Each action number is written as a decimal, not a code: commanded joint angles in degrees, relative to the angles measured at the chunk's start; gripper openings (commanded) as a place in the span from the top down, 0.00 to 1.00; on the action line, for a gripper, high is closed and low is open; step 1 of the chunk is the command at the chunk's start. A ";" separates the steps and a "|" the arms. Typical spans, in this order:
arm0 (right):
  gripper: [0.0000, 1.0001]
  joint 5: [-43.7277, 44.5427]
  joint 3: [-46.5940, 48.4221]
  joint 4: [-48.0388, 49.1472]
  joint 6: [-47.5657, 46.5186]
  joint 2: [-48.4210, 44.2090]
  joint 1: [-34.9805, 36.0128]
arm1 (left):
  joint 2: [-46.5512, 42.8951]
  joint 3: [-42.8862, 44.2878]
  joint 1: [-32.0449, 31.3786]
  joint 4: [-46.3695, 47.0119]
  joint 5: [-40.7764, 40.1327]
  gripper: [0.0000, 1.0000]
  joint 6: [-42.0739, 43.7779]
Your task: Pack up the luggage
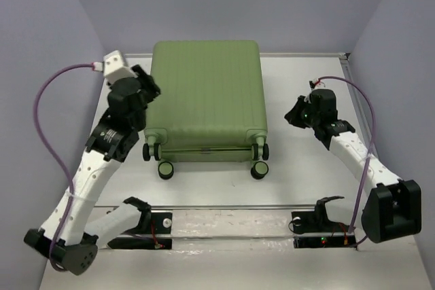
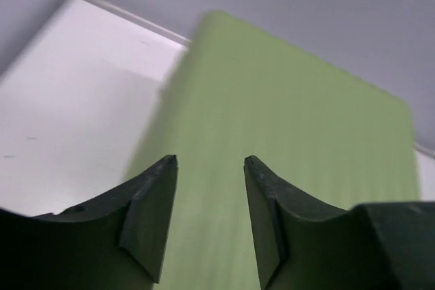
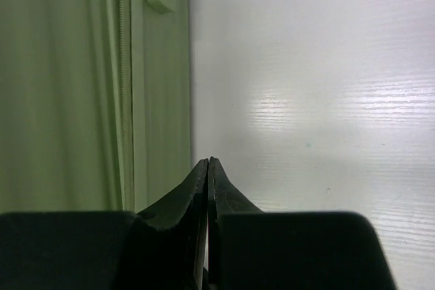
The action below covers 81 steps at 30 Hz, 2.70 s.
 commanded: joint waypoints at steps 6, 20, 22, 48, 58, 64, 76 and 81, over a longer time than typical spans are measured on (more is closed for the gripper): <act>0.93 -3.56 9.26 3.09 0.21 14.11 0.75 | -0.99 -11.38 44.90 5.94 36.25 0.67 -6.61; 0.91 -4.08 21.30 3.79 -1.72 30.19 9.01 | 11.77 -34.04 44.86 25.36 51.66 0.94 -17.34; 0.91 -6.02 25.33 4.23 -1.98 32.30 9.54 | 10.45 -37.48 43.01 27.30 52.37 0.94 -18.13; 0.80 -10.60 53.80 -10.06 -3.92 26.12 9.71 | -20.89 -11.44 19.88 2.07 23.56 0.41 -5.58; 0.93 1.61 4.54 0.36 -0.14 -7.13 29.74 | 19.38 20.05 37.59 3.93 38.55 0.37 -3.54; 0.93 2.15 -5.85 5.37 1.79 -6.81 30.28 | 45.46 42.54 44.49 -3.87 43.40 0.36 -3.37; 0.93 11.10 -2.26 19.34 3.82 8.31 30.28 | 73.28 59.46 45.29 -10.92 60.10 0.37 -0.82; 0.93 12.87 7.75 21.54 2.76 17.63 27.39 | 60.75 31.50 43.52 5.04 62.82 0.38 -4.32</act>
